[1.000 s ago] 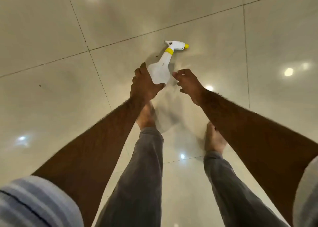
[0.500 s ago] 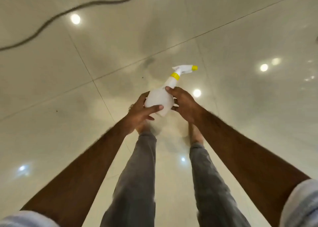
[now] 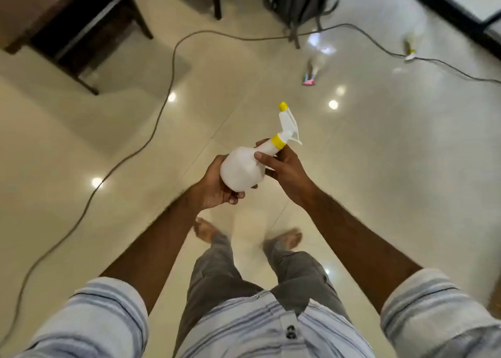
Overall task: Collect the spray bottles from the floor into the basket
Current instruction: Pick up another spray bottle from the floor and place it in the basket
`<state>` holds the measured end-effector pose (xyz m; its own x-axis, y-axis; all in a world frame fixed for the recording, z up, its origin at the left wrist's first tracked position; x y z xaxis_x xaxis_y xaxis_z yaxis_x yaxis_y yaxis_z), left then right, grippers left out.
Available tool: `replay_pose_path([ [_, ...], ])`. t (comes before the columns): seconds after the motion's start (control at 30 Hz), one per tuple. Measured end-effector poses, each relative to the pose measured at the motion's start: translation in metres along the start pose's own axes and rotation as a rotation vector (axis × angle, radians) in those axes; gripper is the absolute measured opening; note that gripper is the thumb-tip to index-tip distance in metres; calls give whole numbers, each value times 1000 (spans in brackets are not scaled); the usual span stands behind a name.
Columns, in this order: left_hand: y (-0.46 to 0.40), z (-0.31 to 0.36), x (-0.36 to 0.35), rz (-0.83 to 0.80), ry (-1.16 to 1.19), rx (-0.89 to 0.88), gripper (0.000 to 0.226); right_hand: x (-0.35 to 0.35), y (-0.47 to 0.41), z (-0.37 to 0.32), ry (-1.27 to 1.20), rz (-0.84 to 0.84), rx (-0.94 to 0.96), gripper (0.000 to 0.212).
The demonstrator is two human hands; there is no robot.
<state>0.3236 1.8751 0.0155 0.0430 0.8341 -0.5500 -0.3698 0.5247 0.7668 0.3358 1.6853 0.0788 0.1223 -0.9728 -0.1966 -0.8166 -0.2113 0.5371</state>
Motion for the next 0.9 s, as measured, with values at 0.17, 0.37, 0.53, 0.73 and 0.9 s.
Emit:
replay_pose_path([
  [0.17,-31,16,-129,-239,-332,229,79,116,85,-52,18,-27,223,33],
  [0.37,-107,13,-334,-195,-626,61,64,281,195,-74,119,485,376,27],
  [0.53,-166,-18,-506,-284,-1008,-106,46,404,273,-73,83,781,390,28],
  [0.73,-251,-82,-678,-523,-1323,-130,52,536,356,-54,-13,1056,367,34],
  [0.9,-325,-137,-800,-697,-1325,-123,40,652,411,-41,-42,1301,296,39],
])
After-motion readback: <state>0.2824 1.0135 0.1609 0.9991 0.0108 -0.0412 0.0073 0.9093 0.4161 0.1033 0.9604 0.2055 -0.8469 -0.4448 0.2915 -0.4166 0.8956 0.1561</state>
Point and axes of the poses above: each hand's wrist, its own y-axis away from the middle knuckle, its own x-axis out of the back of the hand, z = x × y, the point moved 1 cm from there along -y, towards the middle knuckle
